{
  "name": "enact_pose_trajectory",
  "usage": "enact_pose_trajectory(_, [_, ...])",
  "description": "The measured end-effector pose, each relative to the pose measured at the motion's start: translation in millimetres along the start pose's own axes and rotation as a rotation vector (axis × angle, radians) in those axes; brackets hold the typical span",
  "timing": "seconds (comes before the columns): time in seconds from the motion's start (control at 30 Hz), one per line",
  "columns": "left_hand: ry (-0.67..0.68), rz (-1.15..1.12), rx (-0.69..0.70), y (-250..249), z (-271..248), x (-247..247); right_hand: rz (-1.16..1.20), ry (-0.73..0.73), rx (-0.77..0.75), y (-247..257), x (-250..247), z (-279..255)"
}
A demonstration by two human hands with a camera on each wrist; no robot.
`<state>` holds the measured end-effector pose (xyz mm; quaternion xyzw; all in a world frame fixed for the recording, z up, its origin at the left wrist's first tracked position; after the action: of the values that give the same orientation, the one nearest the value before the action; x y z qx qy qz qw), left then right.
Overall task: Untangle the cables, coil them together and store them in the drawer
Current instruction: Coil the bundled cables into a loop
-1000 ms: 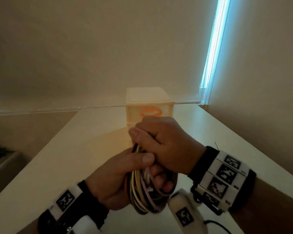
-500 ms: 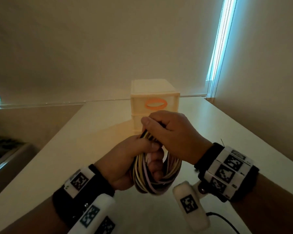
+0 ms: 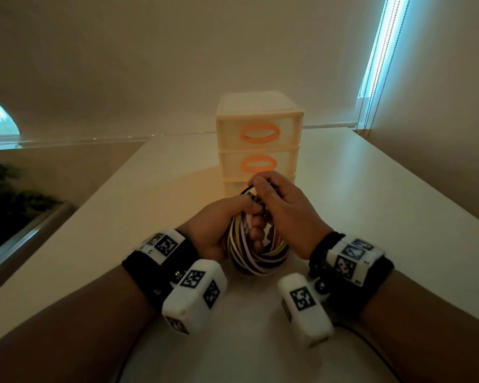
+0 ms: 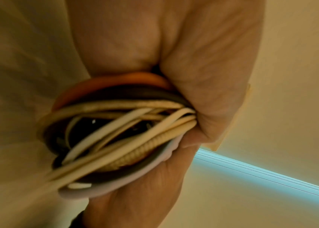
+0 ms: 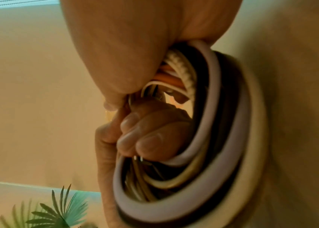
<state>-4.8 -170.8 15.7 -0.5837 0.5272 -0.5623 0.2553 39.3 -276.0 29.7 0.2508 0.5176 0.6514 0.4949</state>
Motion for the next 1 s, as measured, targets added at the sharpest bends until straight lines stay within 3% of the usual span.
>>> enact_pose_trajectory(0.37, [-0.07, 0.141, -0.092, 12.8, 27.2, -35.0, 0.091, 0.032, 0.126, -23.6, -2.1, 6.7])
enact_pose_trajectory(0.53, [-0.153, 0.029, -0.124, 5.9, 25.9, -30.0, 0.097, -0.034, 0.257, -21.9, -0.7, 14.6])
enact_pose_trajectory(0.63, [-0.164, -0.012, -0.217, 0.5, 25.3, -28.6, 0.062, -0.026, 0.363, -25.8, -2.0, 18.8])
enact_pose_trajectory(0.83, [-0.284, 0.193, -0.413, -21.4, 11.0, -24.5, -0.042, 0.088, 0.608, -27.4, -0.2, 24.7])
enact_pose_trajectory(1.0, [-0.307, 0.415, -0.413, -47.0, -11.3, 3.4, -0.113, 0.101, 0.63, -1.4, -0.1, 19.1])
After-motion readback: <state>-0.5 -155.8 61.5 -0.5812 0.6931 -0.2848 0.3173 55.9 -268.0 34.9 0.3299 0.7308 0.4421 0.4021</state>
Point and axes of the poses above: each hand's wrist, its own z-axis towards the middle knuckle, its own x-axis out of the palm, y = z × x, the point moved 5 cm from there along z, towards the middle knuckle, and after that the axes turned 3 degrees about z, right-handed, at the moved point
